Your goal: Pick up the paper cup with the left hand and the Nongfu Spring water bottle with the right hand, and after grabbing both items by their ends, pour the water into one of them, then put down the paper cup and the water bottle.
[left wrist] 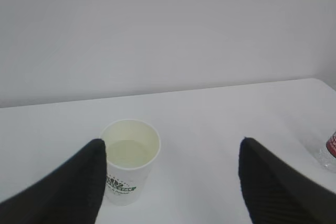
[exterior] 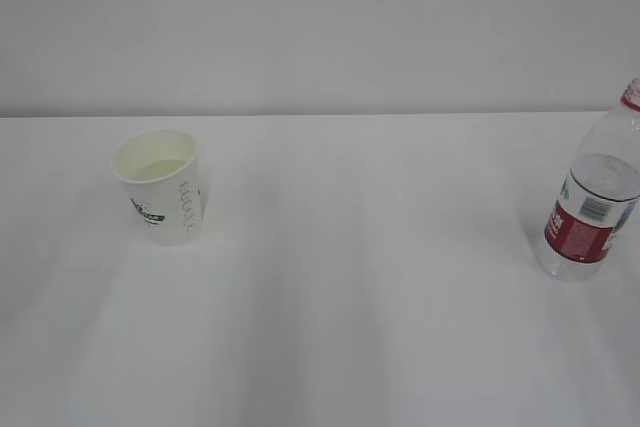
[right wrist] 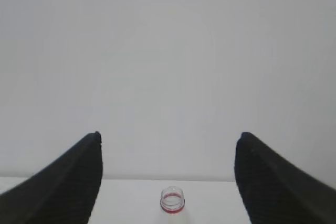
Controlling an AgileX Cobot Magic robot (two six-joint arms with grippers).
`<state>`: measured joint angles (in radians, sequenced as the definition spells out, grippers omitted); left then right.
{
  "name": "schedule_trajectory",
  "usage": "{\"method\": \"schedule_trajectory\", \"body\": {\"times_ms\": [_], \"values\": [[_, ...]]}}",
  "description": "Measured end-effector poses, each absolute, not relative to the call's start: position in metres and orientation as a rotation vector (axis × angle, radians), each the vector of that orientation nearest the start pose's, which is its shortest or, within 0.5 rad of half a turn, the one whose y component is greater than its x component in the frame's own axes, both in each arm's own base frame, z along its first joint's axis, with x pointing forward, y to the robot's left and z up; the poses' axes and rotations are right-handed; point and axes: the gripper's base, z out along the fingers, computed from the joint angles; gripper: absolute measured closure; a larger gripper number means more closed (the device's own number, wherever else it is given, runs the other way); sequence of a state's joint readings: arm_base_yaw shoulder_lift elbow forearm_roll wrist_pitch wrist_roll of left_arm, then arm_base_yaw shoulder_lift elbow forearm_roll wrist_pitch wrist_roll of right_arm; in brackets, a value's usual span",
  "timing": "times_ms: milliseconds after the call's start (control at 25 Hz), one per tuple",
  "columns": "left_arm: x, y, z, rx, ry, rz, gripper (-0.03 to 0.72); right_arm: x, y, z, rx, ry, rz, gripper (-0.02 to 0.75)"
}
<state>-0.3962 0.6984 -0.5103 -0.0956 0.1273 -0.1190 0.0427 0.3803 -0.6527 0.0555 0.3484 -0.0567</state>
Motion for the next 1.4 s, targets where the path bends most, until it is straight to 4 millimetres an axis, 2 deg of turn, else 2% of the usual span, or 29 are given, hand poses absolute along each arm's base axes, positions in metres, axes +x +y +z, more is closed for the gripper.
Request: {"method": "schedule_trajectory", "body": {"times_ms": [200,440,680,1120,1400], "values": [[0.118,-0.052,0.325,0.192,1.841,-0.449,0.124,0.052,0.002,0.386,-0.080,1.603,-0.011,0.145],[0.098,-0.043,0.355,0.225,1.817,-0.422,0.192,0.027,0.000,0.402,-0.085,1.627,-0.037,0.145],[0.078,-0.035,0.376,0.238,1.830,-0.414,0.221,0.002,-0.002,0.401,-0.084,1.685,-0.041,0.145],[0.048,-0.024,0.366,0.268,1.975,-0.390,0.234,-0.040,-0.004,0.378,-0.083,1.774,-0.040,0.145],[0.024,-0.014,0.358,0.281,2.021,-0.382,0.271,-0.059,-0.005,0.363,-0.083,1.857,-0.042,0.145]]}}
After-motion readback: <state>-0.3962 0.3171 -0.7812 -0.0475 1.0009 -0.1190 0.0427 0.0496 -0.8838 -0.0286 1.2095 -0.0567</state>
